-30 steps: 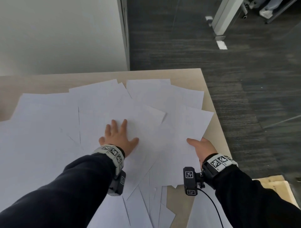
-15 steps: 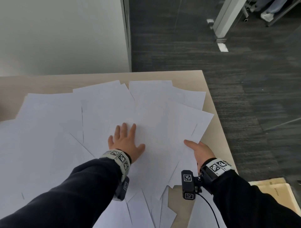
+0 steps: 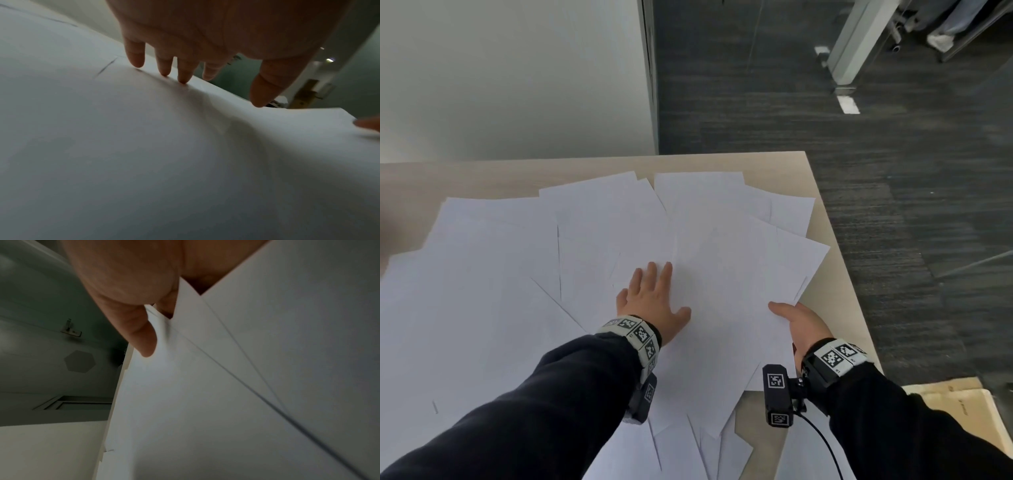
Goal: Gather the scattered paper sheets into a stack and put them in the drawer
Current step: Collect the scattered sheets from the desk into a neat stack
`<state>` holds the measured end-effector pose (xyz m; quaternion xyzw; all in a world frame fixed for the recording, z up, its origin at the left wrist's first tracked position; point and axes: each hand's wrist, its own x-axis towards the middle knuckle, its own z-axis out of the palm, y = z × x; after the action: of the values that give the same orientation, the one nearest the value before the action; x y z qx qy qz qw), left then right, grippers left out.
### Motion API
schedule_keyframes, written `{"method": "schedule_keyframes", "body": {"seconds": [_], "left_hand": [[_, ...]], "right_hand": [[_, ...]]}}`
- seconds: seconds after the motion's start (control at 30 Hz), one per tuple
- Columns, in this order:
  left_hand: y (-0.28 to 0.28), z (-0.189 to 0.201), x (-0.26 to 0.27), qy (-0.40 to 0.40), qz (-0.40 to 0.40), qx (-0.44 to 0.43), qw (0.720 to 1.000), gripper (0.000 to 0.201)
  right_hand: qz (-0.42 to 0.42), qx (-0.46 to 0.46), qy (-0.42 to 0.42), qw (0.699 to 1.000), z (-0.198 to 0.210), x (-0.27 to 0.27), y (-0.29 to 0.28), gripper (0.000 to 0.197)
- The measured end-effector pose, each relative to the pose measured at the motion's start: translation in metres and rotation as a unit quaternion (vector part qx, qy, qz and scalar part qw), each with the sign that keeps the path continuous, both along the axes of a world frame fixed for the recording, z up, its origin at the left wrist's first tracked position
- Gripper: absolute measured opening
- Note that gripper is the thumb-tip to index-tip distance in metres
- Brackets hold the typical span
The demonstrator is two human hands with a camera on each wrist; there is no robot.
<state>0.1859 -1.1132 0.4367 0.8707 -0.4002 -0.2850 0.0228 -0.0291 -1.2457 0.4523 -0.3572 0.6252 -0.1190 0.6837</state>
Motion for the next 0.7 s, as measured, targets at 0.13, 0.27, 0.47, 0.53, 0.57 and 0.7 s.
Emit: {"method": "schedule_keyframes", "body": {"seconds": [0.13,0.27,0.47,0.53,0.57,0.7], "left_hand": [[0.005,-0.001,-0.011,0.004,-0.045,-0.013,0.999,0.091],[0.005,0.002,-0.019,0.002,-0.053,-0.002,0.999,0.092],[0.003,0.006,-0.023,-0.029,-0.064,0.025,0.997,0.082],[0.004,0.007,-0.026,-0.026,-0.074,0.031,0.996,0.081],[0.005,0.007,-0.028,-0.023,-0.078,0.031,0.996,0.081],[0.006,0.008,-0.029,-0.005,-0.066,0.014,0.998,0.082]], "right_hand": [[-0.134,0.078,-0.080,0.985,0.005,-0.007,0.006,0.029],[-0.192,0.111,-0.140,0.965,0.007,-0.016,0.018,0.044],[-0.088,0.072,-0.124,0.986,0.007,-0.026,0.035,0.024],[-0.024,-0.001,-0.069,0.997,0.011,-0.023,0.036,0.020],[0.000,-0.035,-0.041,0.999,0.014,-0.021,0.034,0.021],[0.040,-0.108,0.046,0.992,0.010,-0.015,0.018,0.017]]}}
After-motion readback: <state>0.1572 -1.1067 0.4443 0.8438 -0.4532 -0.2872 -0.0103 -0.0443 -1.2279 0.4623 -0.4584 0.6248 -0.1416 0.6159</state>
